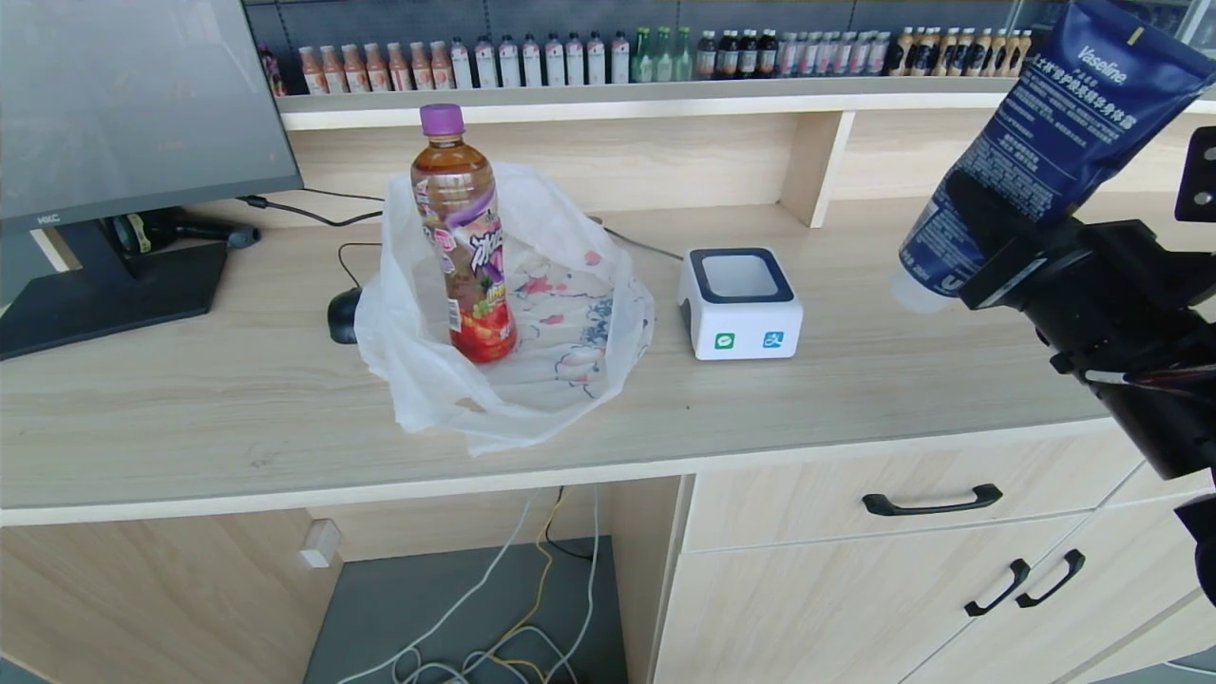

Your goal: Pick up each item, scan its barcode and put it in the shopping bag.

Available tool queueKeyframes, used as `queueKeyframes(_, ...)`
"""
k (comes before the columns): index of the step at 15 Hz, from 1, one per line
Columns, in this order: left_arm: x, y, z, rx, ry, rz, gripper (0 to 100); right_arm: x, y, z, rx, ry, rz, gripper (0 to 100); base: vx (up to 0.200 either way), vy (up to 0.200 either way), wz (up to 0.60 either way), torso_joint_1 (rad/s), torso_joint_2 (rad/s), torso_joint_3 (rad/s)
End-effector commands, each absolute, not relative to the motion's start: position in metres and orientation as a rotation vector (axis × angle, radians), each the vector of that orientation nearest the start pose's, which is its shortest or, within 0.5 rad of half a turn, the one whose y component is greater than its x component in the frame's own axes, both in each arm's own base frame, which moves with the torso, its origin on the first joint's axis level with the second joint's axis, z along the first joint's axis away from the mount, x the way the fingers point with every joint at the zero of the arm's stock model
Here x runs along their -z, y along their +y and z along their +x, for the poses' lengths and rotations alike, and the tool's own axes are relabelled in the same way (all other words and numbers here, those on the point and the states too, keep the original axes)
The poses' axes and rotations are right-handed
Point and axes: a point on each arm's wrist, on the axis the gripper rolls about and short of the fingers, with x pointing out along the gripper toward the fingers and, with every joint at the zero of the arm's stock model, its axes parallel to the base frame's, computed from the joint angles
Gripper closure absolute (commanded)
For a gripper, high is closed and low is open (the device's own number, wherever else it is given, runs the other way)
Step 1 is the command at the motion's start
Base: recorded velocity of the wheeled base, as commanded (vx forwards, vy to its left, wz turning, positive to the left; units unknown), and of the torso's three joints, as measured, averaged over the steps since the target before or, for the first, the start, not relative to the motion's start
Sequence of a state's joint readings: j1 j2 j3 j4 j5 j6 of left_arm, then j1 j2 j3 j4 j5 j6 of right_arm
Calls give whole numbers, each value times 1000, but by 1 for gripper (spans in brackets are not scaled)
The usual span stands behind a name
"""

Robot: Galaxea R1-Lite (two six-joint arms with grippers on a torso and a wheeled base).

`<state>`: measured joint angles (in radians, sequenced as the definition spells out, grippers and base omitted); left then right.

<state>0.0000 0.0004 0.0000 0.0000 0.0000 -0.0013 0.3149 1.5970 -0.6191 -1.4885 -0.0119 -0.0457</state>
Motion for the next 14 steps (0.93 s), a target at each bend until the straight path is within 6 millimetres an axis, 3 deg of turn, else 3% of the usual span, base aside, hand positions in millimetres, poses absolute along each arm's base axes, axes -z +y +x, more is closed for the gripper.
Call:
queueKeyframes(1, -75, 0, -23, 0, 0, -5, 100, -244, 80, 247, -286, -502, 37, 100, 0, 200, 0, 7, 2, 7)
queueKeyframes(14, -75, 0, -23, 0, 0, -8, 100, -245, 80, 244, -292, -514, 40, 100, 0, 200, 0, 0, 4, 3)
